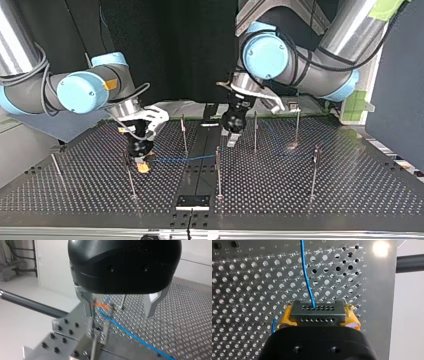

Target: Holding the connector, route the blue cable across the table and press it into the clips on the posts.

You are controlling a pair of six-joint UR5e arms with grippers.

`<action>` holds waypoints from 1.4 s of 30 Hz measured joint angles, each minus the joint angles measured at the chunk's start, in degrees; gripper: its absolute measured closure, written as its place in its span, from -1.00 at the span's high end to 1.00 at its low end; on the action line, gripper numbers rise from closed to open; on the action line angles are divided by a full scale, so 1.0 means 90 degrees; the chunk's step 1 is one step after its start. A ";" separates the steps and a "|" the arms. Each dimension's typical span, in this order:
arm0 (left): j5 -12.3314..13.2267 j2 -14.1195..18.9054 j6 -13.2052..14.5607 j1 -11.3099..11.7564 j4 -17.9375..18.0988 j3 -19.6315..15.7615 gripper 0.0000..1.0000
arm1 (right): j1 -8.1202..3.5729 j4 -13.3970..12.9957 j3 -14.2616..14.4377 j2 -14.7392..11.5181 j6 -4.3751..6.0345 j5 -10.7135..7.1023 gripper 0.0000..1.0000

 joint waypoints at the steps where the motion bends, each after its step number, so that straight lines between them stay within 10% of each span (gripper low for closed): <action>1: 0.0003 0.0040 -0.0004 -0.0019 -0.0006 -0.0003 1.00 | 0.0000 0.0003 0.0000 -0.0002 0.0000 0.0000 -1.00; 9: -0.0040 0.0112 0.0210 -0.0293 0.0029 0.0010 1.00 | -0.0010 0.0012 -0.0003 -0.0004 0.0002 0.0000 -1.00; 25: -0.0984 -0.0240 0.0443 -0.1261 0.0148 0.0744 1.00 | -0.0009 0.0003 -0.0004 -0.0004 0.0026 -0.0018 -1.00; 42: -0.1353 -0.1296 0.0755 -0.1208 -0.0138 0.1748 1.00 | -0.0011 0.0003 -0.0001 -0.0004 0.0029 -0.0028 -1.00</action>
